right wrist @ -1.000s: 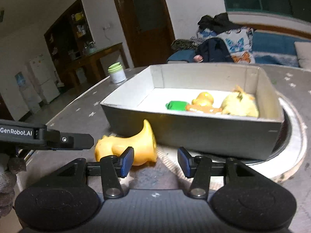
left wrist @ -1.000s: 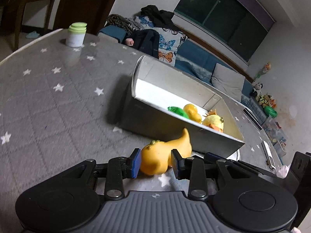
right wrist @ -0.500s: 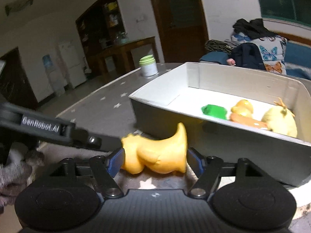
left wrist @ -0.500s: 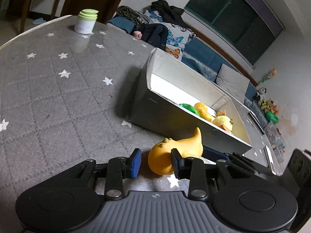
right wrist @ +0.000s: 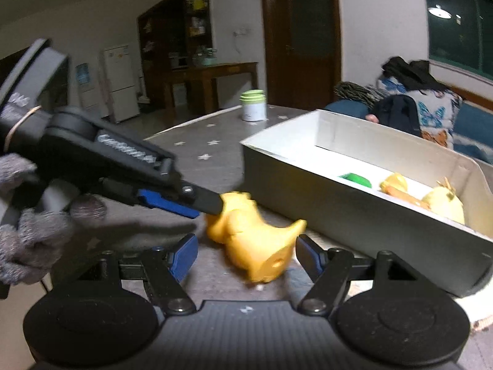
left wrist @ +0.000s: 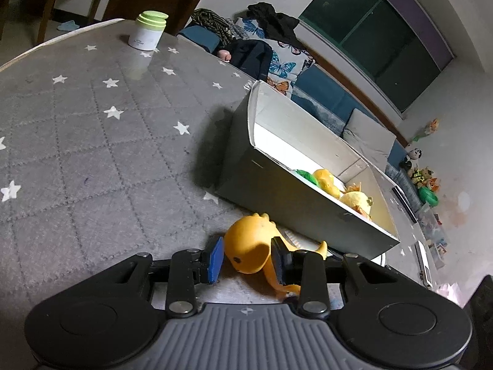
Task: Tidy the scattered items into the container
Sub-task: 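Close the left tool around the yellow dinosaur toy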
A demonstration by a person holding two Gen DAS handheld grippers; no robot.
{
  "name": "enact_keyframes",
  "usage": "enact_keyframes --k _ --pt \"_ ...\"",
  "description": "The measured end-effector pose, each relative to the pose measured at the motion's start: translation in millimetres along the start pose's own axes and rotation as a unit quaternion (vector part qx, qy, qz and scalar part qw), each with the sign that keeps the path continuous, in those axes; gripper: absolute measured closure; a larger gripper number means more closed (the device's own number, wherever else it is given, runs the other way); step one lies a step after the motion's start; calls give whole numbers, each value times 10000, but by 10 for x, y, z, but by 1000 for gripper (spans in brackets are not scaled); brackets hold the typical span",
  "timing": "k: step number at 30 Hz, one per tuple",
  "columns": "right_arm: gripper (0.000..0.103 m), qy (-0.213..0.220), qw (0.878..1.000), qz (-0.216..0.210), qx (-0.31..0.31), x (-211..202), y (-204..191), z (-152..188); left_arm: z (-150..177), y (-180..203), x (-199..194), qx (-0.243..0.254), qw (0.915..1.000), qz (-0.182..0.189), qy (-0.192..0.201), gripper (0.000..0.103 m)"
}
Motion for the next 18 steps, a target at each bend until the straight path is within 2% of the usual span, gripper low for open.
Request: enact_keyframes --k 6,9,14,18 --pt "31 -100 9998 -44 182 154 112 -37 12 -6 37 -95 9999 30 -18 67" --pt "39 -177 9994 -181 226 222 90 -21 20 -37 46 -168 9998 69 -36 67" --pt "44 -131 9996 -135 220 221 52 0 -26 -138 84 -536 9984 163 21 67" --pt "44 -185 9993 -178 276 242 44 12 -58 -189 114 -953 9947 379 20 66"
Point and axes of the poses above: each gripper's, at about its wrist camera, not at the fingertips, and x roughly the way its jaws point, y to its right, z to its underside, the point moved 9 cm from there along x, roughly the way its jaws point, and after that the axes turned 1 degree about z, right-handed, at the moved point
